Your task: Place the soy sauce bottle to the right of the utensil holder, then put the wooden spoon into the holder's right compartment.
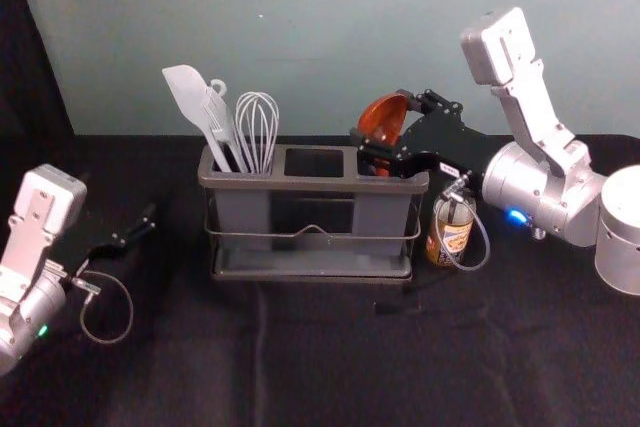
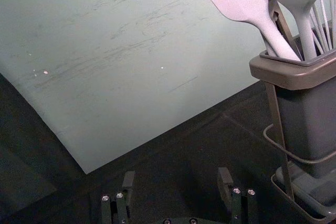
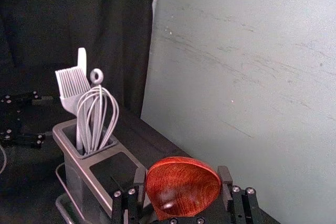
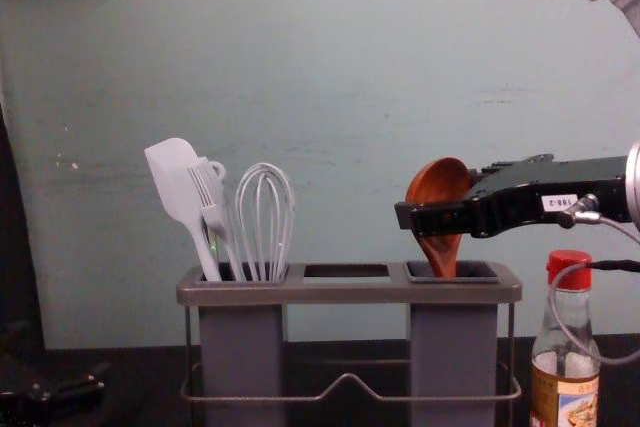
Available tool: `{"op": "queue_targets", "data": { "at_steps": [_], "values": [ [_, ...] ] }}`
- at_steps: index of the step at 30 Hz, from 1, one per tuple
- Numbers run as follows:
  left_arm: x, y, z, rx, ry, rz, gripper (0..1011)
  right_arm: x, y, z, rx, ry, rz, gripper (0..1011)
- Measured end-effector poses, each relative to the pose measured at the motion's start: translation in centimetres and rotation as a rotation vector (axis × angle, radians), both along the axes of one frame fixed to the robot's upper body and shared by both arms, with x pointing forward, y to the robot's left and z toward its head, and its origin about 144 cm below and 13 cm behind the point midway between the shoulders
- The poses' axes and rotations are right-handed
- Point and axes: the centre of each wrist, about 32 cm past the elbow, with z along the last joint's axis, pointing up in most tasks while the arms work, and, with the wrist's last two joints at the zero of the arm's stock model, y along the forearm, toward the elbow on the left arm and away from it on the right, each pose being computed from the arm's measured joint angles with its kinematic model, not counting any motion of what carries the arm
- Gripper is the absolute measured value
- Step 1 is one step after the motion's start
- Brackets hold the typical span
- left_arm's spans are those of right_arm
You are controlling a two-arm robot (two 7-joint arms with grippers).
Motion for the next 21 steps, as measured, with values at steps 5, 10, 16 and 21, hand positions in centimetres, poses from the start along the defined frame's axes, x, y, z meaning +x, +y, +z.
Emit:
{"op": "queue_targets", "data": {
  "at_steps": [5,10,16,21],
  "values": [
    [0.00,0.00,0.00,0.000,0.000,0.000,1012,-0.01,0.01,0.02,0.000,-0.001,0.000,840],
    [0.00,0.00,0.00,0.000,0.000,0.000,1011,-0.02,0.01,0.04,0.000,-0.002,0.000,877],
    [0.00,0.00,0.00,0.000,0.000,0.000,1011,-0.02,0.00,0.06,0.000,-0.002,-0.001,999],
    [0.00,0.00,0.00,0.000,0.000,0.000,1011,-0.03,0.00,0.07,0.000,-0.003,-0.001,1002]
  ]
}}
